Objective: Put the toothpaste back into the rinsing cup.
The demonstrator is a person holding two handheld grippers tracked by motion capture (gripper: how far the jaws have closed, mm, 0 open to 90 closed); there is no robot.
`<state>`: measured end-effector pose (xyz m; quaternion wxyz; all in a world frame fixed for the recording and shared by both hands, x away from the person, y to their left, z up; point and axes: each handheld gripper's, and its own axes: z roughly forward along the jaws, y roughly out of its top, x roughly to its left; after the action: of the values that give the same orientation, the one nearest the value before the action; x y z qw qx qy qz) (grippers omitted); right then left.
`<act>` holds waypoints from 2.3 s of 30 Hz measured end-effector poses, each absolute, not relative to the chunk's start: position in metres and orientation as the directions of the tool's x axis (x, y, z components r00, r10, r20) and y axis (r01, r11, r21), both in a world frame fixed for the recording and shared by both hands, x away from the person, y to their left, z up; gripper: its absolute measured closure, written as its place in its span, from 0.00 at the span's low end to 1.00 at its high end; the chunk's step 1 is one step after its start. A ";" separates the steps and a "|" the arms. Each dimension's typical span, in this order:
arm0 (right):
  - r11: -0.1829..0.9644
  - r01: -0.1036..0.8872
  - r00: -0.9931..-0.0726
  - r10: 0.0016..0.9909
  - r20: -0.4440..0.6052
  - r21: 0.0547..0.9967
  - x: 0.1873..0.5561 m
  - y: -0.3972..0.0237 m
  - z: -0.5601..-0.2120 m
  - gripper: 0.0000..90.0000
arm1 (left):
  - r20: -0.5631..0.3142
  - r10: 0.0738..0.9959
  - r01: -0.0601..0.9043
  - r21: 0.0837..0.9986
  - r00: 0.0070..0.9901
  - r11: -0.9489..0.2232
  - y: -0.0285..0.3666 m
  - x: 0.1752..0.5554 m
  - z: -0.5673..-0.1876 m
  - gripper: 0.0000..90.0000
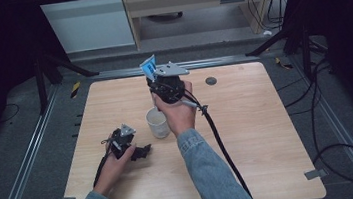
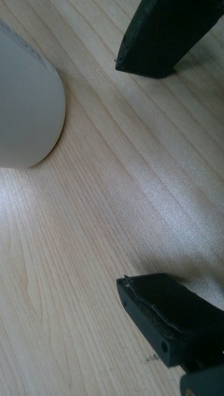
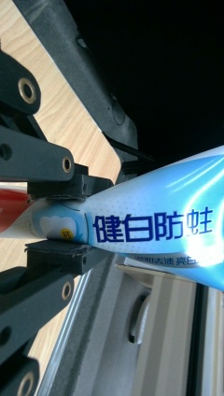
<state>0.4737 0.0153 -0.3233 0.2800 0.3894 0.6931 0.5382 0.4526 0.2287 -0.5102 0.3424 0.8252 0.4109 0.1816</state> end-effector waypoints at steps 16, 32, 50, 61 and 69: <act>0.077 0.205 -0.513 0.858 0.040 0.976 0.465 0.023 -0.351 0.80 | 0.017 0.801 0.554 0.714 0.598 -0.428 0.229 0.453 -0.510 0.00; 0.078 0.238 -0.512 0.857 0.057 0.968 0.469 0.031 -0.378 0.80 | 0.017 0.800 0.552 0.715 0.599 -0.429 0.229 0.453 -0.510 0.00; 0.067 0.287 -0.498 0.862 0.089 0.956 0.472 0.029 -0.410 0.80 | 0.017 0.801 0.552 0.716 0.598 -0.427 0.229 0.453 -0.510 0.00; 0.067 0.305 -0.503 0.858 0.101 0.950 0.472 0.031 -0.417 0.80 | 0.017 0.801 0.552 0.716 0.598 -0.428 0.229 0.453 -0.510 0.00; 0.068 0.312 -0.505 0.857 0.105 0.948 0.472 0.032 -0.420 0.80 | 0.018 0.801 0.552 0.716 0.598 -0.428 0.229 0.453 -0.510 0.00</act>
<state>0.4721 0.0320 -0.4201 0.2557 0.4267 0.6846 0.5328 0.4529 0.2288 -0.5104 0.3437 0.8251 0.4100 0.1814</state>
